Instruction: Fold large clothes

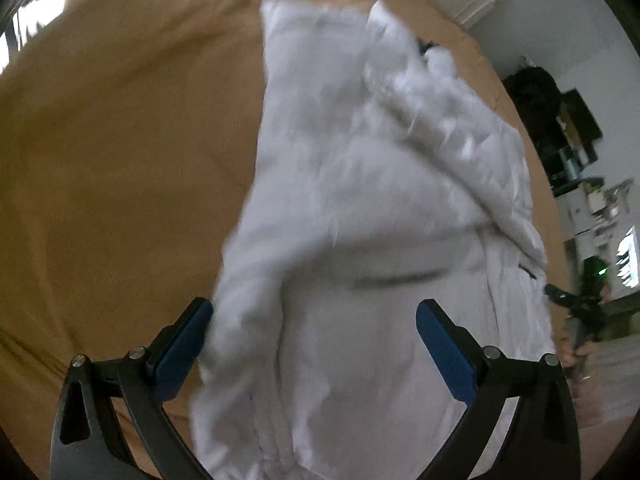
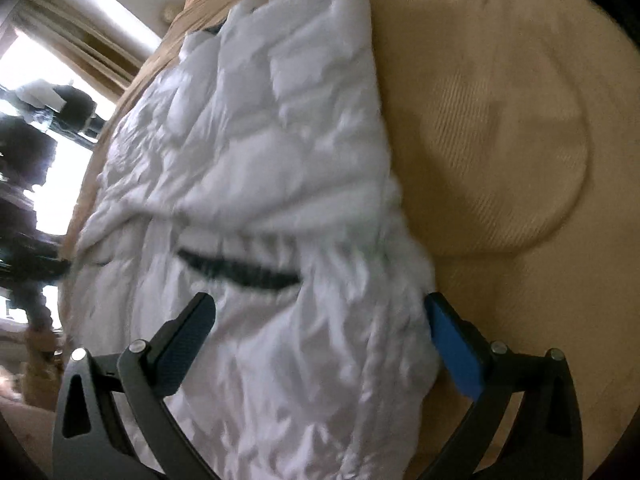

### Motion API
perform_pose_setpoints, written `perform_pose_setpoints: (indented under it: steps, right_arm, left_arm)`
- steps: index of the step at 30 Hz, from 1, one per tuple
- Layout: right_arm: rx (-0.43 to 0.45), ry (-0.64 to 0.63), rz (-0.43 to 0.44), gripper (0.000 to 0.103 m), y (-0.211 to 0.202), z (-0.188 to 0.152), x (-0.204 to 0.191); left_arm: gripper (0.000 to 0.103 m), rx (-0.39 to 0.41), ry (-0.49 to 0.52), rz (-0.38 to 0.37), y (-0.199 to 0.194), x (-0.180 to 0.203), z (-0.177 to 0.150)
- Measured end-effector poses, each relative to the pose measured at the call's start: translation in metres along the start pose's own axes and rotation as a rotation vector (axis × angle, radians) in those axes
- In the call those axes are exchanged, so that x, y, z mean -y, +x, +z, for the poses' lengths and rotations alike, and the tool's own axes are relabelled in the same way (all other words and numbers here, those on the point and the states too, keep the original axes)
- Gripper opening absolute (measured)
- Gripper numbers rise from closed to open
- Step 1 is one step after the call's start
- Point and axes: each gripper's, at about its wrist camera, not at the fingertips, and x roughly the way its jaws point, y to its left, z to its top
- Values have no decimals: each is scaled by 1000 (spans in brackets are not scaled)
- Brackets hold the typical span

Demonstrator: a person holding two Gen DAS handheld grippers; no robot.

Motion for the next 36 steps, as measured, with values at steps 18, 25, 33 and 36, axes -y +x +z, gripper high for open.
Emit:
perform_pose_setpoints:
  steps: [18,25,33,36]
  right_arm:
    - [71,152,90,65,-40,-51,36]
    - [14,143,113,93,-57,-116,44]
    - [20,233,442,75,-34,-151,31]
    - [9,172,375,29,-21,-134,11]
  left_arm:
    - [58,58,-92,79,-14,-14,-36]
    - [81,62,-112,2,-42,-25,-104]
    - [88,66,-147,-220,-25,-14,-126]
    - [53,30,-113,-140,-12,6,-108]
